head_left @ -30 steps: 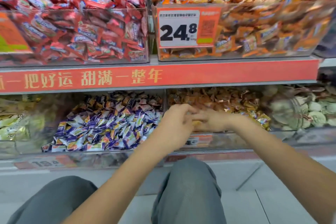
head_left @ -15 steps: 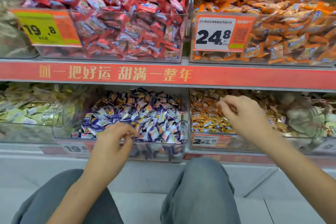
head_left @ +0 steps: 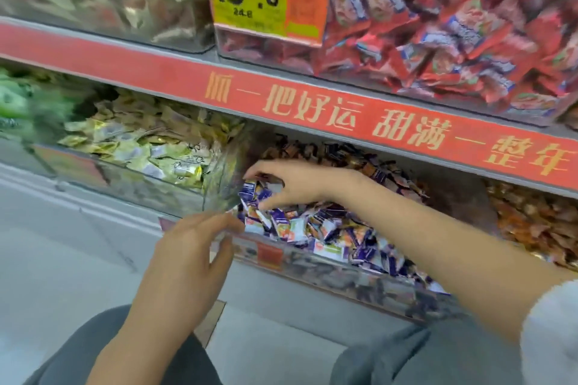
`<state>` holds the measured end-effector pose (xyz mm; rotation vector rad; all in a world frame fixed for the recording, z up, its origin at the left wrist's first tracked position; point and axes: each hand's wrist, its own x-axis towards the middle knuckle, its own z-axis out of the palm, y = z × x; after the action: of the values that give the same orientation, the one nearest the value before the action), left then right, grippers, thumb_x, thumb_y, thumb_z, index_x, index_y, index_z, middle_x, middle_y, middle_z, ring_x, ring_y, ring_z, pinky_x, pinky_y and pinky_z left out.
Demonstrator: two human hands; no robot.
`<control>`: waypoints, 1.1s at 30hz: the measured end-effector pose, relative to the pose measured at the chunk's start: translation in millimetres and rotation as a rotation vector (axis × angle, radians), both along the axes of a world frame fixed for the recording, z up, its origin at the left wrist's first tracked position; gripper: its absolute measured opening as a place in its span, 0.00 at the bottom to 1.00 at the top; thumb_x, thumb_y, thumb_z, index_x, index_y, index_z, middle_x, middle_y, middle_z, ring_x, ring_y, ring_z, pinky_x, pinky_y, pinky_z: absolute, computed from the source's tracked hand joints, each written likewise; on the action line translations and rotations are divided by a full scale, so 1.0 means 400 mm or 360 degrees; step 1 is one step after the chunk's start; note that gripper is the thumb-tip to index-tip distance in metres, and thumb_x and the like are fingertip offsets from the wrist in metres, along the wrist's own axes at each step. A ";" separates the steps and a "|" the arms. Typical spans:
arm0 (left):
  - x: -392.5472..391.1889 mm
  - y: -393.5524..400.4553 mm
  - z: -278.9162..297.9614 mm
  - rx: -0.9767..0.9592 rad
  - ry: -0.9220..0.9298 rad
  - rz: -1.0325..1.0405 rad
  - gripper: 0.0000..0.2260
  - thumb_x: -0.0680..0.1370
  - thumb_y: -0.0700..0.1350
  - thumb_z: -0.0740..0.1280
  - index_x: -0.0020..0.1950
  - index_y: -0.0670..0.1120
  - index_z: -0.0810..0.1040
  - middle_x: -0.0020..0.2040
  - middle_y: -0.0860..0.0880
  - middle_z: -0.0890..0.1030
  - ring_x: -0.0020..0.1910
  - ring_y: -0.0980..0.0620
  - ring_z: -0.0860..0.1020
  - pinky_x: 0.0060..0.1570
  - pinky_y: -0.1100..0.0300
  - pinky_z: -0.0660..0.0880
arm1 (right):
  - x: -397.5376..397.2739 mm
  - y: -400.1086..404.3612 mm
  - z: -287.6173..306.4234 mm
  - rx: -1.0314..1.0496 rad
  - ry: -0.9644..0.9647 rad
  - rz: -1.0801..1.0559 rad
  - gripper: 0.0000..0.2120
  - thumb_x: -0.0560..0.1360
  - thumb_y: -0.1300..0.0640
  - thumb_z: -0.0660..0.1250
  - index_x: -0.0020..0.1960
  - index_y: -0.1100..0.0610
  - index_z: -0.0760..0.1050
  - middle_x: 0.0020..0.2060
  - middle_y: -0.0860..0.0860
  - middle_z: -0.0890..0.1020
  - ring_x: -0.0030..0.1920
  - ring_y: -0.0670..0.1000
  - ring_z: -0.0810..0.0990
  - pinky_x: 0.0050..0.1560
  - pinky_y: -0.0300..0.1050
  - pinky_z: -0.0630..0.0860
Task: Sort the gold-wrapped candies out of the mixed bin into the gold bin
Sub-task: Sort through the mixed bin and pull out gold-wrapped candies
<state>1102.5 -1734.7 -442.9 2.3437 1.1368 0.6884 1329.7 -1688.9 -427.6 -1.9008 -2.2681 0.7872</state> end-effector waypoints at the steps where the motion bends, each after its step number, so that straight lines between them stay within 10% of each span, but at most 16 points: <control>1: -0.009 0.008 -0.005 0.0020 0.0000 -0.0038 0.11 0.76 0.38 0.66 0.51 0.54 0.81 0.50 0.59 0.80 0.51 0.57 0.75 0.46 0.66 0.68 | 0.003 0.000 -0.014 -0.0048 -0.0078 0.0096 0.25 0.77 0.47 0.66 0.72 0.50 0.65 0.68 0.53 0.70 0.65 0.52 0.70 0.63 0.47 0.67; 9: -0.023 0.035 -0.031 0.0126 -0.0084 -0.0205 0.13 0.73 0.49 0.57 0.52 0.56 0.78 0.50 0.59 0.80 0.52 0.60 0.74 0.52 0.64 0.68 | 0.150 -0.143 0.008 -0.0025 -0.0110 0.0229 0.11 0.80 0.48 0.59 0.60 0.46 0.75 0.56 0.42 0.75 0.55 0.40 0.71 0.58 0.35 0.66; 16: -0.006 0.048 -0.029 0.0186 -0.0135 -0.0186 0.12 0.72 0.47 0.58 0.47 0.52 0.81 0.43 0.57 0.80 0.45 0.60 0.73 0.46 0.65 0.68 | 0.133 -0.112 0.051 -0.0144 0.0051 0.0051 0.23 0.75 0.39 0.55 0.52 0.54 0.80 0.48 0.49 0.82 0.47 0.46 0.79 0.51 0.39 0.74; 20: -0.003 0.047 -0.031 0.0209 -0.0127 -0.0174 0.12 0.72 0.47 0.58 0.46 0.52 0.80 0.42 0.57 0.80 0.45 0.59 0.73 0.45 0.63 0.68 | 0.090 0.005 0.023 0.0281 0.0334 -0.0297 0.09 0.77 0.56 0.67 0.47 0.62 0.78 0.39 0.52 0.79 0.36 0.45 0.75 0.40 0.34 0.70; 26: -0.001 0.044 -0.032 0.0245 -0.0123 -0.0150 0.11 0.72 0.47 0.58 0.45 0.51 0.80 0.42 0.56 0.80 0.45 0.59 0.72 0.46 0.64 0.67 | 0.012 0.090 -0.064 0.0122 -0.0224 -0.0014 0.19 0.71 0.53 0.74 0.59 0.57 0.76 0.50 0.48 0.79 0.49 0.48 0.77 0.40 0.38 0.68; 33: 0.014 0.026 0.002 -0.0001 -0.0398 0.0181 0.10 0.78 0.54 0.63 0.59 0.60 0.75 0.45 0.65 0.77 0.46 0.65 0.75 0.43 0.77 0.69 | -0.033 -0.022 0.046 0.0182 0.0641 -0.0600 0.07 0.70 0.57 0.75 0.41 0.52 0.76 0.31 0.44 0.76 0.29 0.42 0.74 0.34 0.34 0.71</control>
<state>1108.0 -1724.3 -442.1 2.1318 1.1611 0.9899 1316.5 -1697.5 -409.3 -1.8348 -1.6245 0.8653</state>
